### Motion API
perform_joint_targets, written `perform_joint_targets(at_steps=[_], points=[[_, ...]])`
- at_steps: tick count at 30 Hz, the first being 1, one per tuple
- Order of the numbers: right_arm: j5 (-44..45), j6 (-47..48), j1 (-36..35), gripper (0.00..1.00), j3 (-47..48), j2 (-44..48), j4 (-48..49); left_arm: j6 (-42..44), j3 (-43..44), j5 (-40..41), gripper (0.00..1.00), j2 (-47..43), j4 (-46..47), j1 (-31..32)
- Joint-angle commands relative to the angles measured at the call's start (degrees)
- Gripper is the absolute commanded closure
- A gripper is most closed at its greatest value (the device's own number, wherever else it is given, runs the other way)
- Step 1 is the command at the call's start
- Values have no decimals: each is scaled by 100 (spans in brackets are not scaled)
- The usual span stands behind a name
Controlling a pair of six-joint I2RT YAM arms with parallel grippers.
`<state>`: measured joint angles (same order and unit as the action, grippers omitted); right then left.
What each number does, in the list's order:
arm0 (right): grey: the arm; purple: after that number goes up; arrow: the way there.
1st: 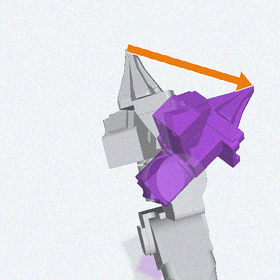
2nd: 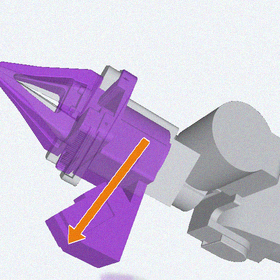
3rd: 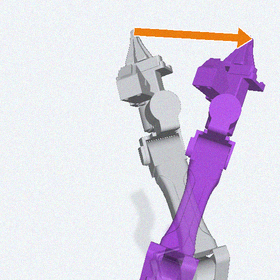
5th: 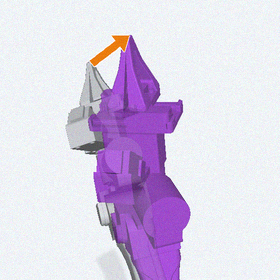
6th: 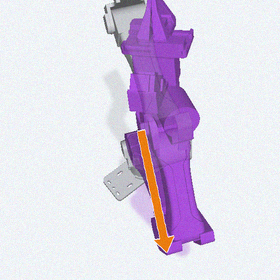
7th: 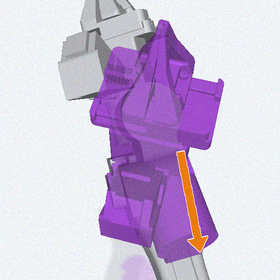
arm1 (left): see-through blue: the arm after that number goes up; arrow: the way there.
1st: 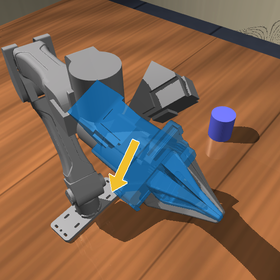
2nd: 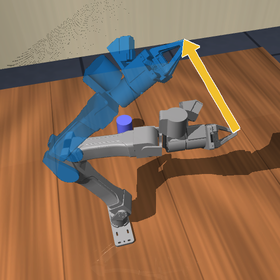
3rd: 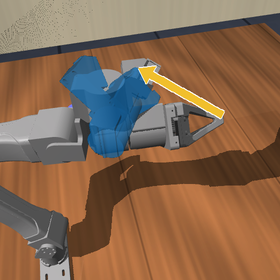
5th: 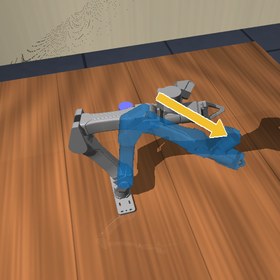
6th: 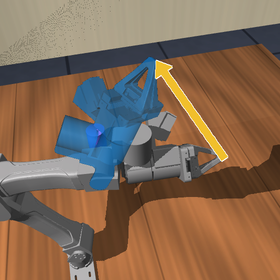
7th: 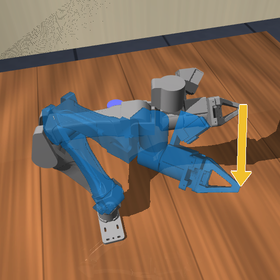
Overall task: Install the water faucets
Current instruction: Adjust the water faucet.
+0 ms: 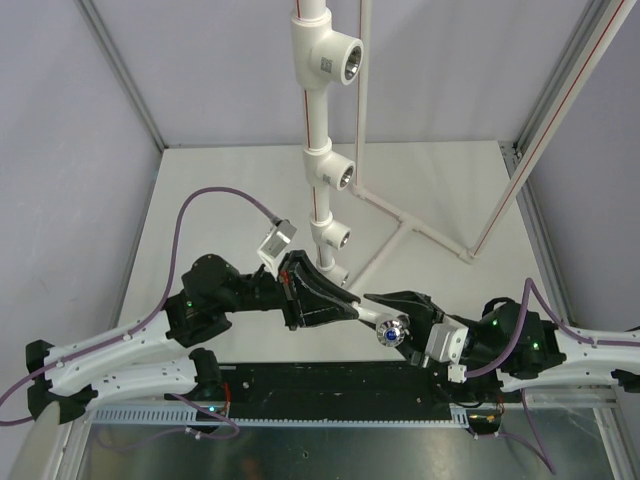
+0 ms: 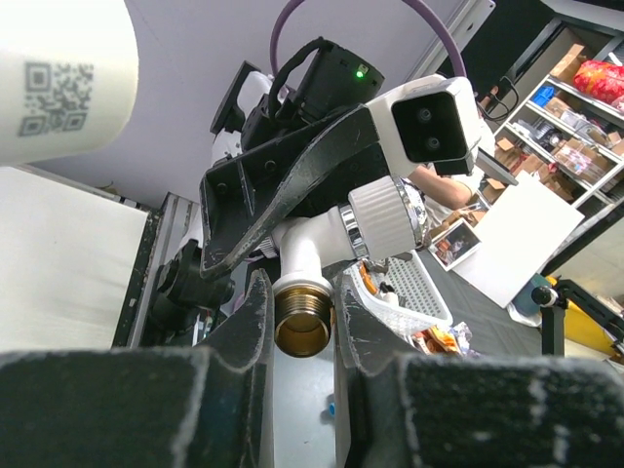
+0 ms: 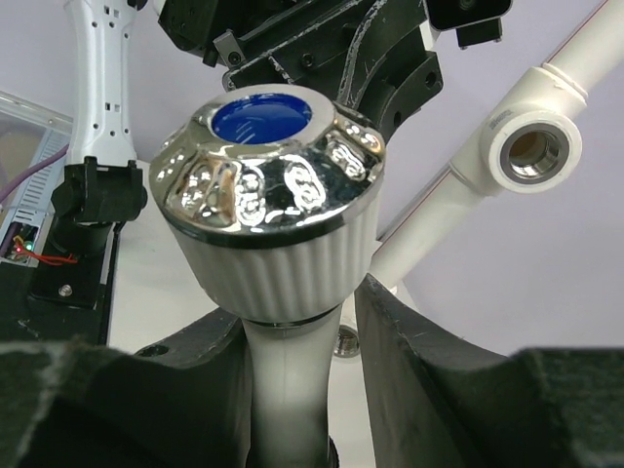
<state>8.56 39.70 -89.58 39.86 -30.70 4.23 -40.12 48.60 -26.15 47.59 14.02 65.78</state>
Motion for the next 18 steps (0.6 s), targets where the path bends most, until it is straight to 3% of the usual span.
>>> perform_joint_targets(at_steps=[1,6,18], points=[[-129,72,-37,54,67,-167,528,-83,35,-161,100,95,262,73],[-136,97,-42,49,83,-191,610,-88,-42,-162,100,131,272,80],[65,26,-41,54,79,-106,879,-113,-181,-144,100,220,280,103]])
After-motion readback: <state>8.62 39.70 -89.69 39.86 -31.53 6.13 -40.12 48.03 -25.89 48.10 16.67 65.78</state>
